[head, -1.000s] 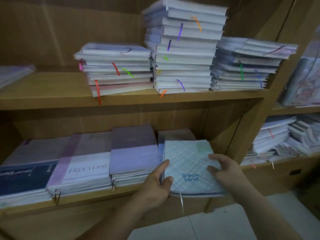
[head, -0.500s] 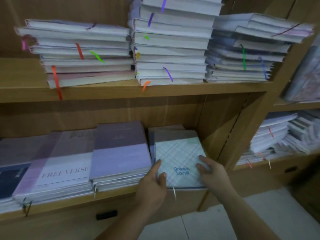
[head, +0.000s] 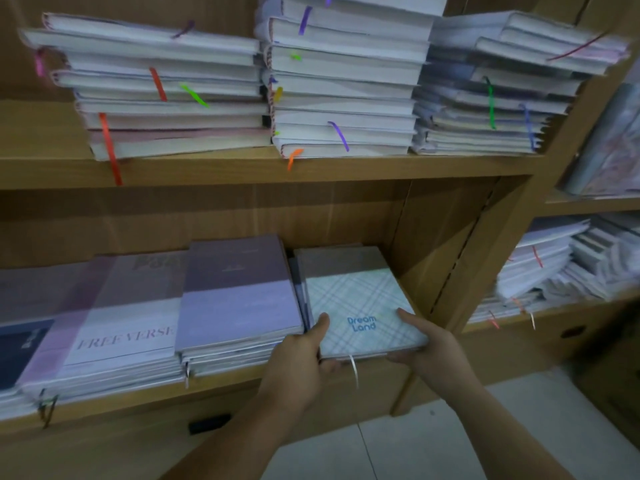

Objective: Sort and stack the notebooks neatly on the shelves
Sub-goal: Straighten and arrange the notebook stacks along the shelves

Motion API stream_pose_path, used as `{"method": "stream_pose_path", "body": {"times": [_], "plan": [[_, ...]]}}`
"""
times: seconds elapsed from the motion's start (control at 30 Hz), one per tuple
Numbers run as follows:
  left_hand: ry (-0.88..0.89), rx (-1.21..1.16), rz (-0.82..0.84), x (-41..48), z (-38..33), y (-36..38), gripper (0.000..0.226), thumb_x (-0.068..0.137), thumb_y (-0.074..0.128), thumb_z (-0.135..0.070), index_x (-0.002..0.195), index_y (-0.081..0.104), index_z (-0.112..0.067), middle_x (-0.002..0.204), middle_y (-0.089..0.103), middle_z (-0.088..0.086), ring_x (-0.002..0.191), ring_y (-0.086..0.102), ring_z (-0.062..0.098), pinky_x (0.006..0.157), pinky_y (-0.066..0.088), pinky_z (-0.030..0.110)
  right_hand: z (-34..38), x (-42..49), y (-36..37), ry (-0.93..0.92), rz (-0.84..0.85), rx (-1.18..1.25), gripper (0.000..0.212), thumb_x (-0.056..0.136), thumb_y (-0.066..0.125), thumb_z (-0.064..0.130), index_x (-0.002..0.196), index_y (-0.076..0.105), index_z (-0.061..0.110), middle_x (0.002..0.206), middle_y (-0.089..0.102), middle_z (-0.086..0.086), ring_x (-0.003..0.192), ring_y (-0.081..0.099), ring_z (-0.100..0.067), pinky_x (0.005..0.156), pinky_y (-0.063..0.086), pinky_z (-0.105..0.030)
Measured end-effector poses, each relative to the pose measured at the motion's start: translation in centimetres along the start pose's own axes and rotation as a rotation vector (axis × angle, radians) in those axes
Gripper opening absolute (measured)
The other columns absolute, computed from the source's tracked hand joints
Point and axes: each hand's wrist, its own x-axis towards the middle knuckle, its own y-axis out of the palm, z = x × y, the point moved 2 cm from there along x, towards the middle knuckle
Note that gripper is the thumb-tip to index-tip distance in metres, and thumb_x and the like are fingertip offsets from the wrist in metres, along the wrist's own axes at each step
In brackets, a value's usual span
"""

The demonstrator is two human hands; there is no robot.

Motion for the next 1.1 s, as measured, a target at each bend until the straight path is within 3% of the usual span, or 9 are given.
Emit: {"method": "stream_pose_path", "body": {"times": [0.2,0.33,0.4,0.5,0.6,0.77,0.87,0.93,1.1], "plan": [[-0.027,-0.009,-0.117,0.5,0.2,1.4,0.070,0.101,0.058,-0.022,0.159,0.022,-0.038,0.106,0.068,-0.001,0.093,0.064,0.015,0.082,0.052,0.029,-0.1,1.8,1.3,-0.024,-0.098,-0.134,0.076,0.081,0.085,0.018,0.145,0.049,0.041,0.120,0.042,0.002,0.105,0.049,-0.016,0.090,0.042,-0.021],[-0.020,-0.169,-0.271,-1.6,0.6,1.8,0.022,0.093,0.063,-0.034,0.100,0.043,-0.040,0.079,0.063,-0.009,0.070,0.060,0.005,0.063,0.051,0.030,-1.3,2.8,1.5,-0.052,-0.055,-0.050,0.074,0.086,0.079,0.012,0.146,0.047,0.040,0.129,0.045,0.000,0.115,0.051,-0.017,0.084,0.043,-0.011],[-0.041,-0.267,-0.198,-1.8,1.3,2.9,0.017,0.086,0.065,-0.043,0.087,0.050,-0.034,0.074,0.065,-0.008,0.067,0.061,0.004,0.064,0.053,0.030,-1.9,3.3,1.6,-0.060,-0.034,0.021,0.073,0.087,0.078,0.011,0.145,0.047,0.044,0.134,0.049,0.003,0.119,0.053,-0.015,0.081,0.047,-0.010],[-0.043,-0.343,-0.033,-1.3,1.4,3.9,0.027,0.082,0.061,-0.044,0.108,0.067,-0.036,0.105,0.071,-0.015,0.099,0.067,0.001,0.092,0.057,0.035,-2.5,3.7,1.6,-0.065,-0.057,0.052,0.072,0.089,0.075,0.008,0.145,0.048,0.045,0.135,0.051,0.002,0.122,0.054,-0.017,0.088,0.050,-0.020],[-0.052,-0.366,0.009,-0.3,1.2,4.1,0.040,0.086,0.063,-0.038,0.125,0.065,-0.031,0.122,0.067,-0.016,0.113,0.062,-0.001,0.105,0.050,0.030,-2.5,3.7,1.4,-0.048,-0.161,0.082,0.071,0.086,0.079,0.010,0.144,0.051,0.039,0.134,0.055,0.003,0.121,0.057,-0.017,0.093,0.052,-0.028],[-0.087,-0.385,0.020,0.5,1.2,4.6,0.037,0.089,0.066,-0.034,0.125,0.059,-0.032,0.122,0.062,-0.017,0.114,0.060,0.001,0.105,0.050,0.032,-2.1,3.0,1.4,-0.075,-0.200,-0.013,0.074,0.080,0.086,0.027,0.145,0.052,0.033,0.133,0.054,0.009,0.120,0.058,-0.012,0.100,0.050,-0.032],[-0.069,-0.412,-0.035,0.6,1.2,4.4,0.015,0.095,0.062,-0.041,0.107,0.063,-0.031,0.099,0.067,-0.017,0.093,0.063,-0.002,0.089,0.055,0.029,-1.9,2.6,1.4,-0.117,-0.116,-0.042,0.074,0.084,0.075,0.044,0.150,0.047,0.025,0.139,0.048,0.008,0.123,0.053,-0.006,0.104,0.050,-0.035],[-0.047,-0.438,-0.098,0.7,1.0,4.0,0.015,0.100,0.056,-0.043,0.095,0.064,-0.031,0.081,0.065,-0.015,0.075,0.060,-0.001,0.074,0.051,0.028,-1.7,2.7,1.1,-0.150,-0.157,-0.064,0.058,0.092,0.067,0.039,0.146,0.054,0.022,0.125,0.056,0.009,0.108,0.057,0.001,0.090,0.051,-0.022],[-0.077,-0.484,-0.042,1.6,0.7,3.8,0.024,0.102,0.057,-0.035,0.124,0.065,-0.033,0.114,0.070,-0.014,0.106,0.064,0.001,0.099,0.052,0.029,-1.1,3.6,1.9,-0.138,-0.240,-0.056,0.043,0.096,0.068,0.030,0.138,0.061,0.029,0.121,0.059,0.007,0.106,0.057,-0.008,0.079,0.039,-0.009]]}}
